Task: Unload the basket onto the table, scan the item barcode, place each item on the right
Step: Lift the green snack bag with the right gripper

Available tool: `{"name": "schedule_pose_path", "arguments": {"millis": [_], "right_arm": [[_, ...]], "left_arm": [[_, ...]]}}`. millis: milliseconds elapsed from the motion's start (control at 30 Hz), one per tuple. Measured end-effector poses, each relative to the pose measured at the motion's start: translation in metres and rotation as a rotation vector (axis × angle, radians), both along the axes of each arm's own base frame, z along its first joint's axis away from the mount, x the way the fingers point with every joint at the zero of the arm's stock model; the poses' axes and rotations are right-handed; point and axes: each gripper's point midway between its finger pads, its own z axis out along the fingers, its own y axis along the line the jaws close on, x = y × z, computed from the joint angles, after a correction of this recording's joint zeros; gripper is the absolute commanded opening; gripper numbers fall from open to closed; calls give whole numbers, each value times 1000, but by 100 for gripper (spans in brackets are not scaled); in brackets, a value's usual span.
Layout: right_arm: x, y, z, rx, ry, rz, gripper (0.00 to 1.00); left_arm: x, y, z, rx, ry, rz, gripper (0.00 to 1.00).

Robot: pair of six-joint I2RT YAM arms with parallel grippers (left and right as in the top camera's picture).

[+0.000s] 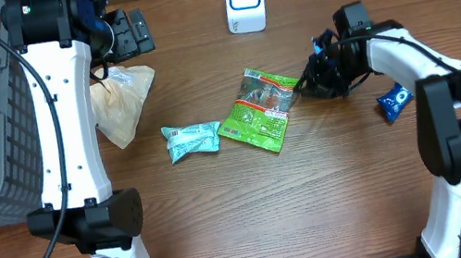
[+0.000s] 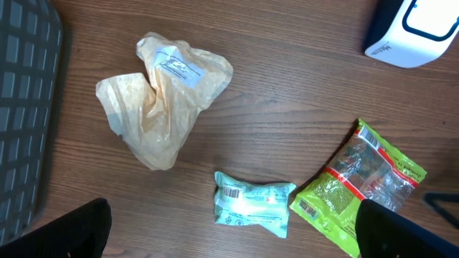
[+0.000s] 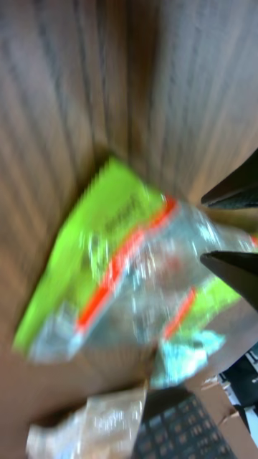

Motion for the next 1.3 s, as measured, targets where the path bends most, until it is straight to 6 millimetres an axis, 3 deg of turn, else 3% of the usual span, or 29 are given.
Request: {"name": "schedule_pose_path", "arguments": {"millis": [167, 300, 500, 700, 900, 1167, 1300], "right_arm": [[8, 11, 62, 26, -156, 15, 34], [8, 43, 91, 33, -241, 46, 39], [-6, 104, 76, -7, -234, 75, 45], [-20, 139, 33, -70, -155, 71, 51], [-37, 132, -12, -158, -21, 60, 53], [-69, 93, -30, -297, 136, 82, 54], [-71, 67, -33, -339, 165, 98, 56]], "left_arm": [[0, 0, 0, 0, 0, 0, 100], [0, 0, 0, 0, 0, 0, 100], [0, 0, 0, 0, 0, 0, 100], [0, 0, 0, 0, 0, 0, 100], [0, 0, 0, 0, 0, 0, 100], [0, 0, 0, 0, 0, 0, 100], [0, 0, 0, 0, 0, 0, 100]]}}
